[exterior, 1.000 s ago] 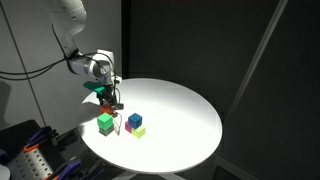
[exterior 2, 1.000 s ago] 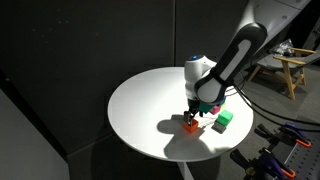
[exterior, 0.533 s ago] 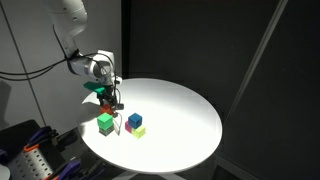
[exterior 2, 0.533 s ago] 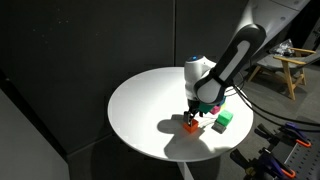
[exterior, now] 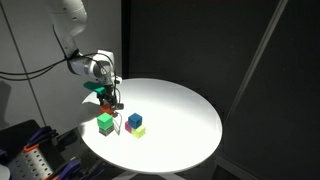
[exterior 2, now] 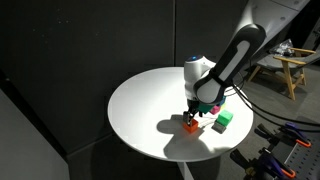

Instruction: Pick up the orange block and put it on the lime green block

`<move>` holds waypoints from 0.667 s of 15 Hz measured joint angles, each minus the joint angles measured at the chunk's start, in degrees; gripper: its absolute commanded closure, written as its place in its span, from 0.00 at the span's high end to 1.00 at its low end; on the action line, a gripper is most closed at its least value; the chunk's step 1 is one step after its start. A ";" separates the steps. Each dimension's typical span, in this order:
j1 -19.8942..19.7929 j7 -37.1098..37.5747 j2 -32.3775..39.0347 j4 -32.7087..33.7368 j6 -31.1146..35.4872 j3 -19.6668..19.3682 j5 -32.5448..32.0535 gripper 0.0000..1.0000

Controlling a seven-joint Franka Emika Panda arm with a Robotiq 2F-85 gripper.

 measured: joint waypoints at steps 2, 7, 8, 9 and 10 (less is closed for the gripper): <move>0.12 0.00 -0.03 0.16 0.00 0.00 0.00 1.00; 0.58 0.00 -0.17 0.52 -0.07 0.00 0.00 1.00; 0.68 0.00 -0.17 0.55 -0.10 0.00 0.00 1.00; 0.79 0.00 -0.17 0.56 -0.13 0.00 0.00 1.00; 0.87 0.00 -0.17 0.56 -0.17 0.00 0.00 1.00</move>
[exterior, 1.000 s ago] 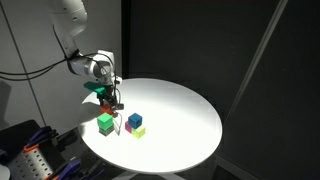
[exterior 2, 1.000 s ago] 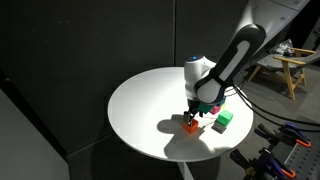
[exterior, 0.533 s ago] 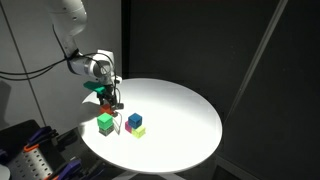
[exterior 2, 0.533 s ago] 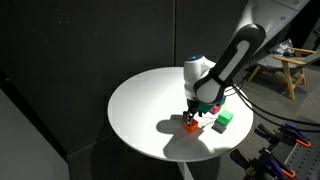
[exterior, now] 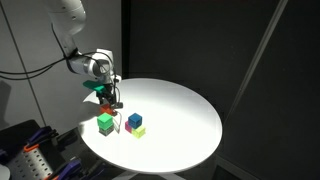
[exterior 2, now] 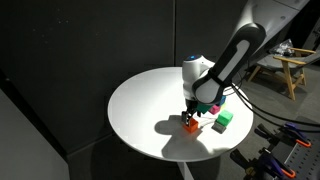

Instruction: Pick up the orange block and put it on the lime green block

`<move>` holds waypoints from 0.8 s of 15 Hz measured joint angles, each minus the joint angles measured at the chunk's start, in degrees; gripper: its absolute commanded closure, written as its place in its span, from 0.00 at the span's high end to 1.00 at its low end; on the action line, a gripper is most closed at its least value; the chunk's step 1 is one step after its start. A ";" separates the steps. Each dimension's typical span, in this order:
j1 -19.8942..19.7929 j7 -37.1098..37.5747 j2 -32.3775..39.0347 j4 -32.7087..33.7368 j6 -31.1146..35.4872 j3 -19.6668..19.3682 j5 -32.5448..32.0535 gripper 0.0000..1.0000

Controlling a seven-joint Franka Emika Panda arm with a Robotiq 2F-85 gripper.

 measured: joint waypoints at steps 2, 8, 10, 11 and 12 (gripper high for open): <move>0.11 0.00 0.02 0.00 -0.08 0.00 0.00 1.00; 0.15 0.00 0.22 0.00 -0.20 -0.11 0.00 1.00; 0.15 0.00 0.29 0.00 -0.21 -0.27 0.00 1.00; 0.15 0.00 0.33 0.00 -0.21 -0.37 0.00 1.00; 0.15 0.00 0.39 0.00 -0.21 -0.46 0.00 1.00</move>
